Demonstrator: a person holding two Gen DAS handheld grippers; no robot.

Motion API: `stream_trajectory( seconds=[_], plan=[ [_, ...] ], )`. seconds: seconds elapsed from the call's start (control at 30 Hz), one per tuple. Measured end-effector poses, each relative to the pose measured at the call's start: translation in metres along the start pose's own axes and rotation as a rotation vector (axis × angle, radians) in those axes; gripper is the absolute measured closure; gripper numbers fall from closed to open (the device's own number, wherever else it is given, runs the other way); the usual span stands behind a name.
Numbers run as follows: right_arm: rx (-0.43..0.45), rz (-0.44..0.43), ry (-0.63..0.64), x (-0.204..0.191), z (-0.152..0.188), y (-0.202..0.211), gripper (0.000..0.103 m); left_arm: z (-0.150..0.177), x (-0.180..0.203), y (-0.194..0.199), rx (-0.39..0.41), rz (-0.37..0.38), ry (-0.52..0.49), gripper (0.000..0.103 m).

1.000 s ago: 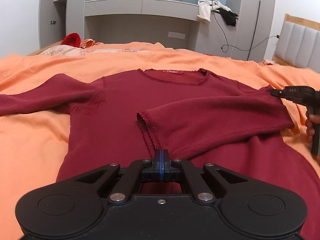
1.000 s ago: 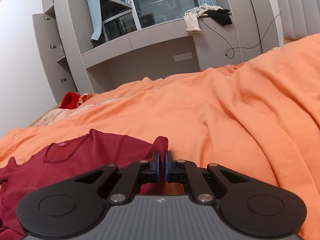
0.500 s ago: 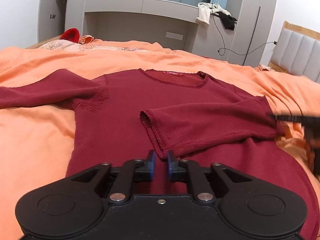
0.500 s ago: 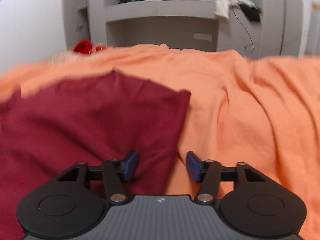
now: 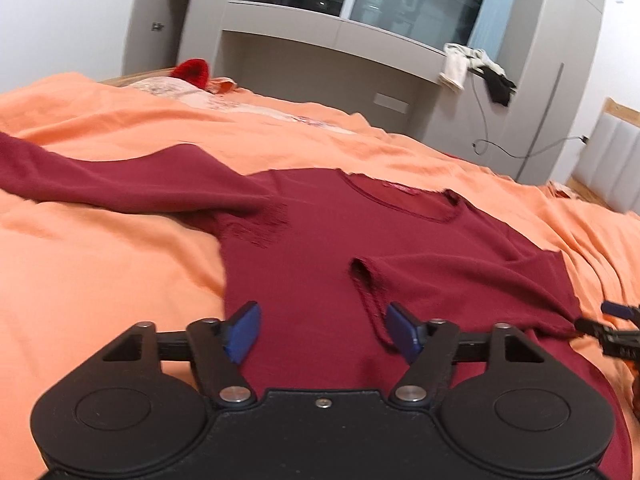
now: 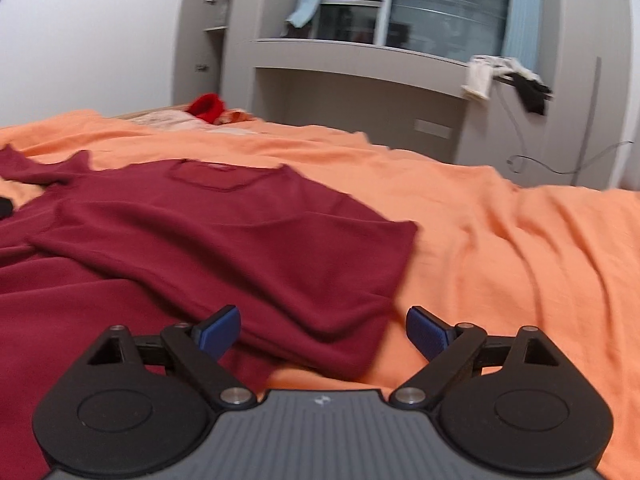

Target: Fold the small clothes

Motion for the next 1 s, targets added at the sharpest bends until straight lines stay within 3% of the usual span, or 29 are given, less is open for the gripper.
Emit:
stream_trajectory(
  seconds=[0.17,0.37,0.47,0.57,0.63,0.7,0.8,1.0],
  plan=[
    [0.010,-0.016,0.013,-0.017,-0.008,-0.002,0.010,-0.003,-0.014,0.005,0.029,-0.041,0.019,0.010],
    [-0.008,-0.266,0.138,-0.082,-0.022,-0.003,0.016,0.000,-0.027,0.008,0.029,-0.070,0.018,0.007],
    [-0.040,-0.307,0.246,-0.120,-0.024,-0.016,0.026,-0.001,-0.030,0.012,0.038,-0.073,0.028,0.005],
    [-0.047,-0.285,0.312,-0.141,-0.027,-0.033,0.031,-0.001,-0.032,0.013,0.037,-0.073,0.033,0.005],
    [-0.062,-0.287,0.303,-0.146,-0.029,-0.046,0.040,-0.001,-0.032,0.013,0.039,-0.073,0.031,0.004],
    [-0.073,-0.313,0.299,-0.150,-0.028,-0.049,0.092,-0.001,-0.035,0.014,0.042,-0.074,0.029,0.004],
    [-0.082,-0.278,0.380,-0.160,-0.023,-0.042,0.097,-0.002,-0.041,0.017,0.042,-0.078,0.041,0.004],
    [-0.072,-0.228,0.496,-0.175,-0.009,-0.031,0.093,-0.003,-0.050,0.022,0.048,-0.081,0.071,0.003]
  ],
)
Point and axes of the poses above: each gripper's, at about its wrist camera, not at the fingertips, and y roughly against the way its jaws point, x to its right, z to its underside, the point moved 9 cm from there along -y, roughly the way its jaws point, and after that the axes turned 3 degrees about -z, right-handed, at the moved point
